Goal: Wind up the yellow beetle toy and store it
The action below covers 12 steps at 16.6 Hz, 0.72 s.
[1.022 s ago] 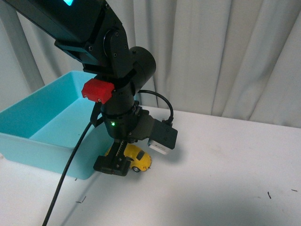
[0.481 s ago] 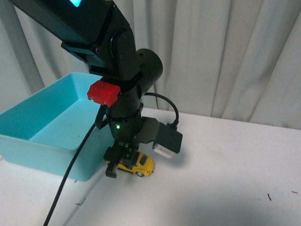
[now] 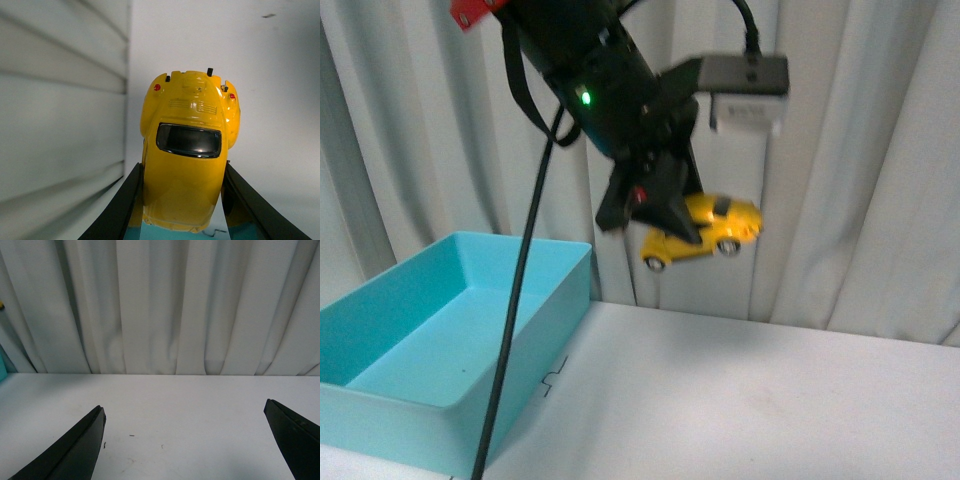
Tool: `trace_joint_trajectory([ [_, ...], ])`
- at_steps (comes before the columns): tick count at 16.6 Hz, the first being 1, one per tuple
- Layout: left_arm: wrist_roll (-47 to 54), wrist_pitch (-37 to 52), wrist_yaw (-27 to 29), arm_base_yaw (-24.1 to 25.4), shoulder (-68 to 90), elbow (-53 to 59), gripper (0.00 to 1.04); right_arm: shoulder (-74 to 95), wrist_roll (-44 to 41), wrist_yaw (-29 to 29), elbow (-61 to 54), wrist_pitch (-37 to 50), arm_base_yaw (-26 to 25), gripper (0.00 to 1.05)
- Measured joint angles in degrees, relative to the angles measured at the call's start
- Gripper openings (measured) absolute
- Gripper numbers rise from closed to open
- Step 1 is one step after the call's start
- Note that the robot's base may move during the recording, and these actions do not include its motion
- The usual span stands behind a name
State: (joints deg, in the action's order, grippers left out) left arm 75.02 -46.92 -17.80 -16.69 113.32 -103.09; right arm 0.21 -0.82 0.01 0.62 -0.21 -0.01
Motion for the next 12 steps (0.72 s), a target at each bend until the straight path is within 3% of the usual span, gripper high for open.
trace_joint_trajectory([
  [3,-12.3,4.5,2.4,8.5,0.7,-6.7,0.38,0.0,0.0,0.0,0.0,0.0,0.0,0.98],
  [7,-33.6,5.7,16.3,19.4,4.8,-7.5,0.38,0.0,0.0,0.0,0.0,0.0,0.0,0.98],
  [12,-56.5,6.8,22.3,20.9,11.1,-1.4,0.38,0.0,0.0,0.0,0.0,0.0,0.0,0.98],
])
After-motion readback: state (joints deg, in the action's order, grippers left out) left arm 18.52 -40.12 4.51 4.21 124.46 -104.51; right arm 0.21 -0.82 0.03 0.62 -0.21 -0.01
